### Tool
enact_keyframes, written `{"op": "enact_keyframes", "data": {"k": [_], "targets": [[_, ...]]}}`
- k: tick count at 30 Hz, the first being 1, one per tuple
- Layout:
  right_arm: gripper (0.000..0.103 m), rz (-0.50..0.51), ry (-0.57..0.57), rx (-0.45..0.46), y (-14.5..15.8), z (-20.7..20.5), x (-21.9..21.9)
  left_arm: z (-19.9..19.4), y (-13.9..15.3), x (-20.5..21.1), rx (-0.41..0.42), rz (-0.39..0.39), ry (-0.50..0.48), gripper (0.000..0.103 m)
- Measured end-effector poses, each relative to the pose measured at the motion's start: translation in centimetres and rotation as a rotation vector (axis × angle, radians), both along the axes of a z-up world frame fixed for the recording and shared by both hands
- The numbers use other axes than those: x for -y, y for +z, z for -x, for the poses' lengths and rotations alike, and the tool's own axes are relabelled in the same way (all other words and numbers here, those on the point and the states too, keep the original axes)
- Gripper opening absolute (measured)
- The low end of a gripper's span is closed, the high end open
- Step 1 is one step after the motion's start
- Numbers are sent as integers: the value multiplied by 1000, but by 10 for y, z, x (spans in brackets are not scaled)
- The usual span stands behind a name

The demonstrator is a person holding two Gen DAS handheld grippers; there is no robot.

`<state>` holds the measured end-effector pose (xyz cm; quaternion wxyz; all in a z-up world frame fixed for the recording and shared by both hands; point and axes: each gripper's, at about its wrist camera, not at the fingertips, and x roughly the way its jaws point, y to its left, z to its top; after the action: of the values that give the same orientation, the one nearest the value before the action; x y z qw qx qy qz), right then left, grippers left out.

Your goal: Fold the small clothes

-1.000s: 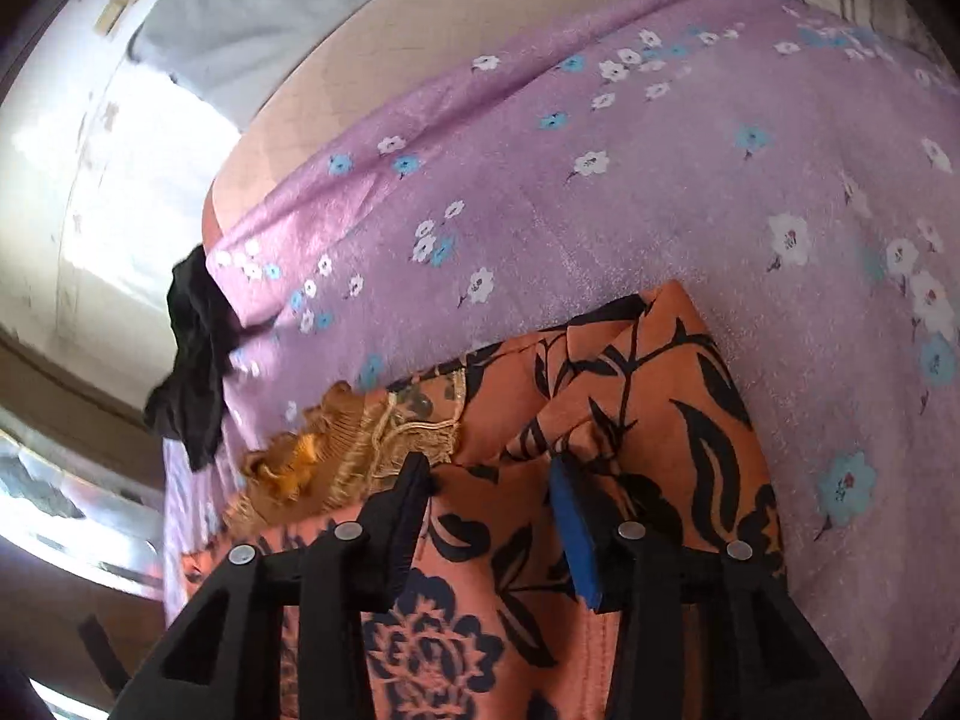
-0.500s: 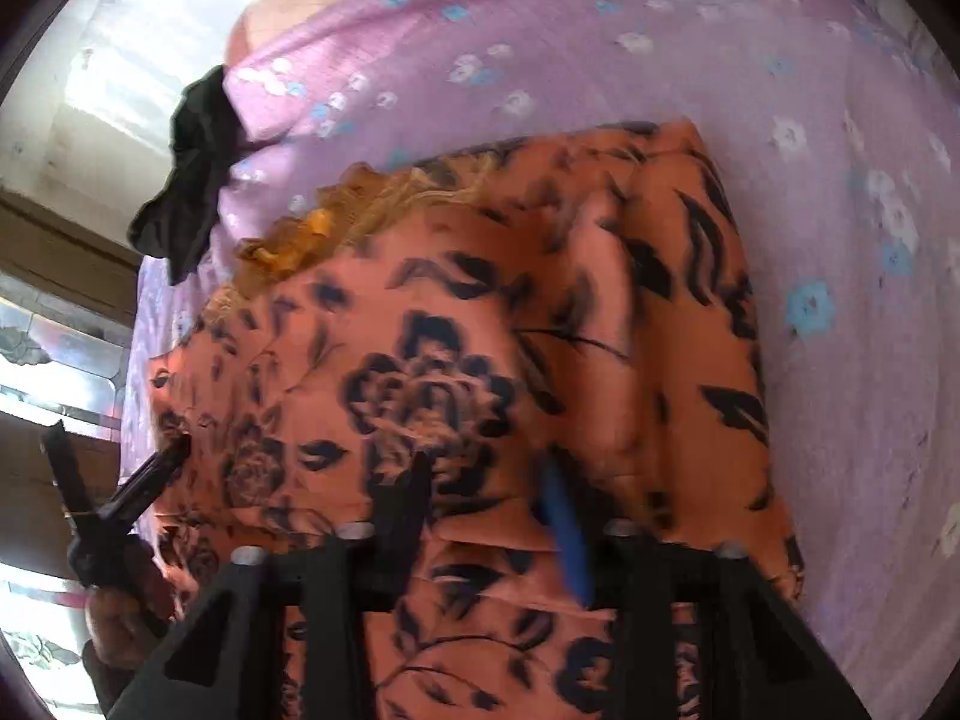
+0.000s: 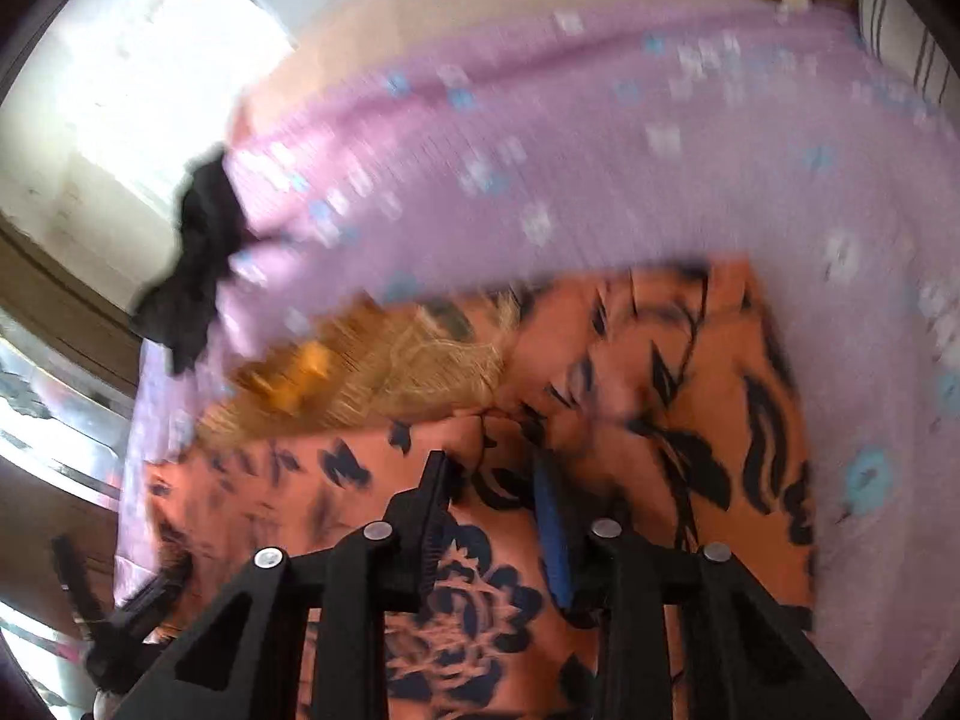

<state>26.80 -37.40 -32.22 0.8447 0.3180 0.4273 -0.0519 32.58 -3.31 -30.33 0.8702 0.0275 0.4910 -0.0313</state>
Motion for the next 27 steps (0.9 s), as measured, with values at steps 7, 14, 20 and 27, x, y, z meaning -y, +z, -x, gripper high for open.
{"op": "enact_keyframes", "data": {"k": [7,14,20,27], "targets": [[31,-16,2,25,30,14,4,-1,8,3,4,-49,-35,103],[31,29,137,-42,33,37,-32,9,13,9,52,-110,-81,103],[30,37,200,-129,5,38,-40,9,15,8,50,-95,-82,103],[30,17,196,-89,15,39,-33,8,13,6,45,-81,-83,103]]}}
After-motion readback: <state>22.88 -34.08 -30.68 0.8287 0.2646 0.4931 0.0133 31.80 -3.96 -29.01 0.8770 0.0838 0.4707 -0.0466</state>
